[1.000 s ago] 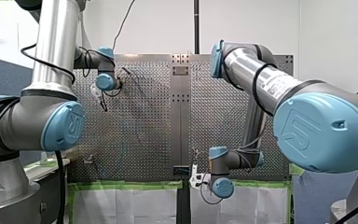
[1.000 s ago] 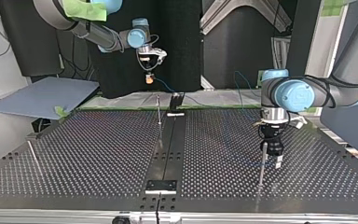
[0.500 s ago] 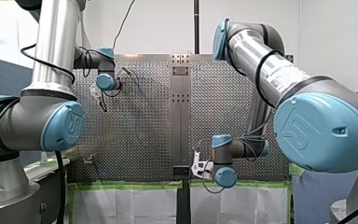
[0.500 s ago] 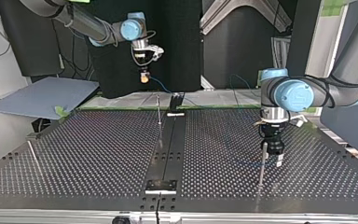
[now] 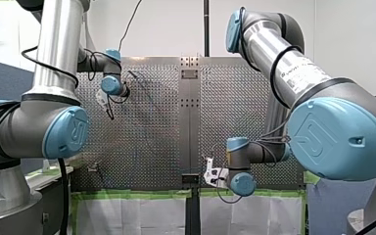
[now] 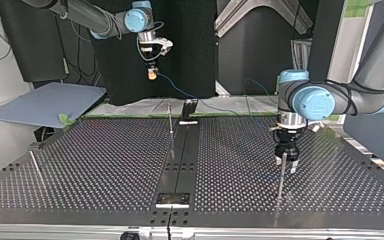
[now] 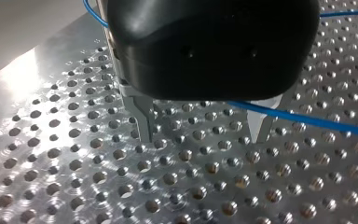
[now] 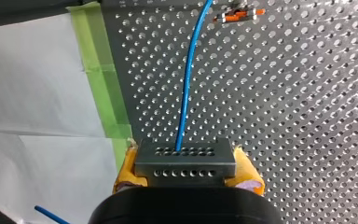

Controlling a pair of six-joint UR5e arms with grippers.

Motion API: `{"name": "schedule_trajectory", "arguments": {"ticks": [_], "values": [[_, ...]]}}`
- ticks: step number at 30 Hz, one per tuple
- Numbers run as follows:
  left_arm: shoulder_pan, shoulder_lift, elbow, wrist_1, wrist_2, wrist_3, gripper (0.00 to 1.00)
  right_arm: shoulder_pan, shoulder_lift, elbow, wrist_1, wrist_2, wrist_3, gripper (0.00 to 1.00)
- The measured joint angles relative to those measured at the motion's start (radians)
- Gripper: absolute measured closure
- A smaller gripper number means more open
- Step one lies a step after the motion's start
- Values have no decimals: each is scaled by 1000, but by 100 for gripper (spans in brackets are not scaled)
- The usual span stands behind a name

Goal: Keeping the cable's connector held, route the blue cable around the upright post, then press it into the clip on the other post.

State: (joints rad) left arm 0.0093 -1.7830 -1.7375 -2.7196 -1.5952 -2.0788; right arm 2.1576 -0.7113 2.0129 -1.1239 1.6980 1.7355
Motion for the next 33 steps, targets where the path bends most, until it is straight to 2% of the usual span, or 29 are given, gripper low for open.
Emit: {"name": "schedule_trajectory", "arguments": {"ticks": [13, 26, 33], "values": [[0, 0, 0, -4, 15, -139, 0, 0, 0, 7, -1, -2, 1, 100], [0, 0, 0, -63, -25, -190, 0, 0, 0, 7, -2, -3, 1, 100], [0, 0, 0, -74, -19, -253, 0, 0, 0, 7, -3, -3, 3, 100]]}}
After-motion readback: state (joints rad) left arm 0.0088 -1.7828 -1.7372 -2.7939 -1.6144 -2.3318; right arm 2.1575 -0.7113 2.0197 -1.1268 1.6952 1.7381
